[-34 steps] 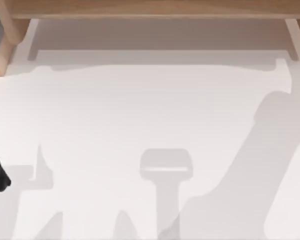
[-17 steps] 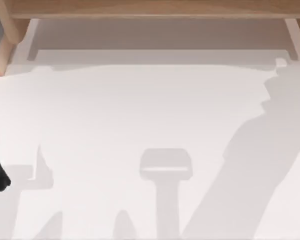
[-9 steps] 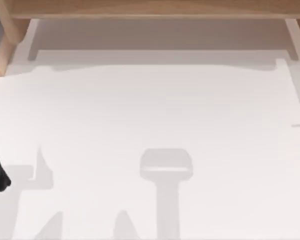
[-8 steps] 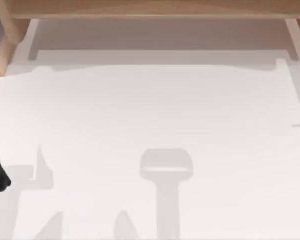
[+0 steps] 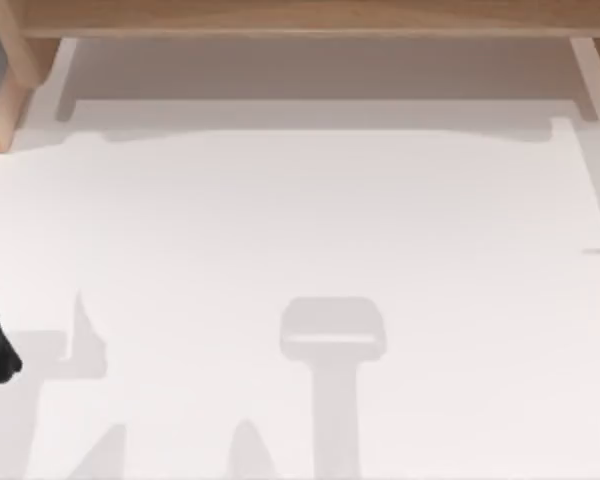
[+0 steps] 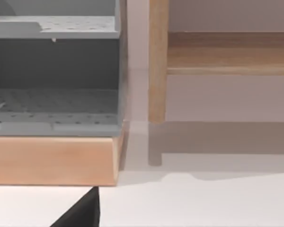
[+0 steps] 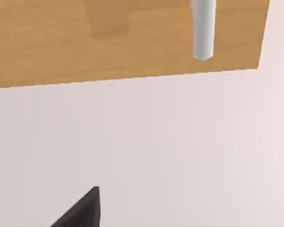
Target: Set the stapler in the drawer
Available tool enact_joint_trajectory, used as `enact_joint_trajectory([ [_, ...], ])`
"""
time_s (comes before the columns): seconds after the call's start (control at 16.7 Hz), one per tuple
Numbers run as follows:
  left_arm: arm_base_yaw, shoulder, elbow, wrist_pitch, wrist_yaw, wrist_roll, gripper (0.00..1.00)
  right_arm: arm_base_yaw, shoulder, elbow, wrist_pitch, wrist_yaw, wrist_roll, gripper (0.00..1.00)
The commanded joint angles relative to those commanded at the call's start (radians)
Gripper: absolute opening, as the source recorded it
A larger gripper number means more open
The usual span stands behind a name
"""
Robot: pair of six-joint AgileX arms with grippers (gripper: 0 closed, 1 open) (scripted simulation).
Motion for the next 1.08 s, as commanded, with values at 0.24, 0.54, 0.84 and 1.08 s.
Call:
enact_joint_trajectory([
  [0.24,0.0,0.0,0.0,0.0,0.0,0.0,1.0,0.093,-0.015,-0.214,0.234,-0.158,-0.055,1.0],
  [0.54,0.0,0.0,0.0,0.0,0.0,0.0,1.0,0.143,-0.029,-0.281,0.302,-0.219,-0.065,1.0],
  [0.84,0.0,0.0,0.0,0.0,0.0,0.0,1.0,0.152,-0.022,-0.264,0.291,-0.209,-0.065,1.0],
  [1.08,0.0,0.0,0.0,0.0,0.0,0.0,1.0,0.198,-0.005,-0.206,0.25,-0.163,-0.066,1.0],
])
